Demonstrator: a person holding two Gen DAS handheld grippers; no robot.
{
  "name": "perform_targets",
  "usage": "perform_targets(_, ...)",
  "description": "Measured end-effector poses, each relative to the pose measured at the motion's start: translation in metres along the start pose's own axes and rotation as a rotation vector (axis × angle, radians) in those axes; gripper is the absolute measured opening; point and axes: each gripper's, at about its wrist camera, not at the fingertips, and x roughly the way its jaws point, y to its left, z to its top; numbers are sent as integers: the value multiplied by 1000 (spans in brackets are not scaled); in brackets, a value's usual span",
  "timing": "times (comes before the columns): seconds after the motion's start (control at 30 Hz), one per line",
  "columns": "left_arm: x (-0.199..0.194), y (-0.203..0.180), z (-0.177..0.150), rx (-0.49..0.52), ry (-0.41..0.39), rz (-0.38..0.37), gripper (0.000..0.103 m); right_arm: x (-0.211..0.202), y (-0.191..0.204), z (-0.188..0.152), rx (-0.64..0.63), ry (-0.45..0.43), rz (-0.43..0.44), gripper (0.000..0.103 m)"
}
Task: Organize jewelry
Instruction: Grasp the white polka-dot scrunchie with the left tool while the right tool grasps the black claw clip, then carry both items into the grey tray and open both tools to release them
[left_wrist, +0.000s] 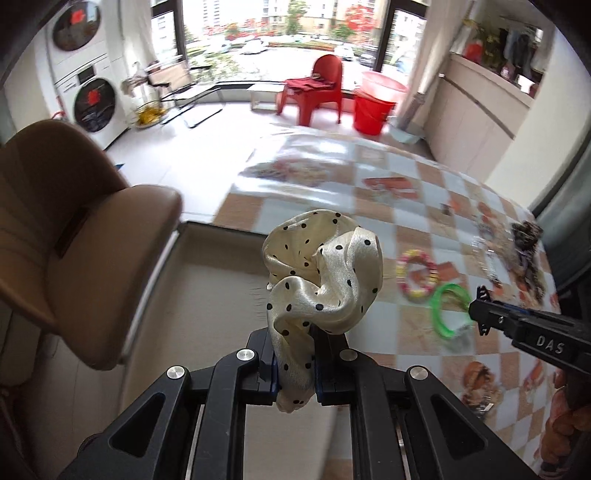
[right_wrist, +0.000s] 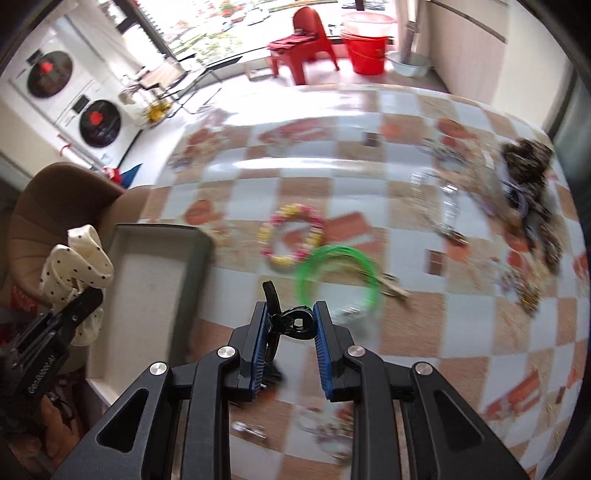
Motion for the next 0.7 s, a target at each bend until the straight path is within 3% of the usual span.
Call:
perform_targets(0.2,35,51,-4,-42,43,115,16,42,76,25,-98,18,81,26)
perform_targets(0.33,64,68,-9,-71,85,140,16,75,115,37,-148,47,95,26)
perform_targets(0.57,97,76,-17,-75,133,156,16,121,138,41,-182,100,50,26)
perform_targets(0.7,98,80,-22,-70,137,166,17,136,141,38,-202,112,9,26)
